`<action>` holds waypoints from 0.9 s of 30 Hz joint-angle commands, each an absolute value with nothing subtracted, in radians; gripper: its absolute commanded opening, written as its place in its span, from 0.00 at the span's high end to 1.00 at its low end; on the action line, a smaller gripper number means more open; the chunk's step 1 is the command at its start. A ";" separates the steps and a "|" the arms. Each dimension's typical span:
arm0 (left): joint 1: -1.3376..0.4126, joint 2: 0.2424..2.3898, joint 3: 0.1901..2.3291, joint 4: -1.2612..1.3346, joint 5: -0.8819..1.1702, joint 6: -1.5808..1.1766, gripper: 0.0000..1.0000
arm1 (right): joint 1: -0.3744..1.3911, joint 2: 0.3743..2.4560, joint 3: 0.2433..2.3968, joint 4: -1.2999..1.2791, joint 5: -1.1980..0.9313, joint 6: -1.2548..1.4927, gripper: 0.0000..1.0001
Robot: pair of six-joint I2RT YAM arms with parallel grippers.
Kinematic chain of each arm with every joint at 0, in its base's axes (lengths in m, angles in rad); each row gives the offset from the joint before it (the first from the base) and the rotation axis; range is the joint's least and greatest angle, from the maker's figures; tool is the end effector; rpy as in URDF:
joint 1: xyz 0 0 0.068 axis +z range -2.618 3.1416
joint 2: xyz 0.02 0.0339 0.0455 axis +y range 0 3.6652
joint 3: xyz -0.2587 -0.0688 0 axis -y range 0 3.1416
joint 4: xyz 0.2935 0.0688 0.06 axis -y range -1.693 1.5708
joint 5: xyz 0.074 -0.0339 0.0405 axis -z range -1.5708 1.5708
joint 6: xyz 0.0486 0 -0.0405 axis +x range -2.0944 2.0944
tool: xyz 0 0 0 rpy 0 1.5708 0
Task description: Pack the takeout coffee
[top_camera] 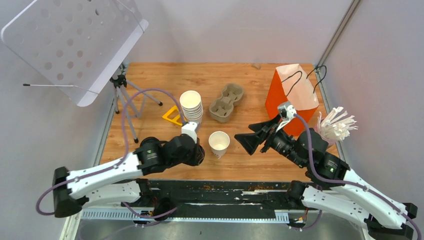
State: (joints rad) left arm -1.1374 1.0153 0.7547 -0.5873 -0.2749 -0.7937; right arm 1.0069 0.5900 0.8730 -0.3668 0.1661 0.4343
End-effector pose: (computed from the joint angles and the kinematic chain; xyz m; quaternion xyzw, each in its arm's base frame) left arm 0.1222 -0.2327 0.2251 0.1107 0.9212 -0.2151 0.3047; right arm 0.1092 0.1576 0.3868 -0.1533 0.7196 0.3992 0.5471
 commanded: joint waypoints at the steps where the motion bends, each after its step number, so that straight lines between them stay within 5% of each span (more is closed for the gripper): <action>1: -1.140 0.812 0.836 -0.585 -0.278 -0.908 1.00 | 1.012 0.615 0.822 -0.145 0.000 0.389 0.12; 7: -1.140 0.617 0.848 -0.430 -0.248 -0.994 1.00 | 1.012 0.638 0.718 0.136 -0.185 0.240 0.00; 12: -1.140 0.577 0.842 -0.286 -0.150 -1.021 1.00 | 1.012 0.619 0.624 0.389 -0.285 0.142 0.00; 27: -1.140 0.731 0.880 -0.050 0.145 -0.975 1.00 | 1.015 0.650 0.597 0.401 -0.414 -0.173 0.00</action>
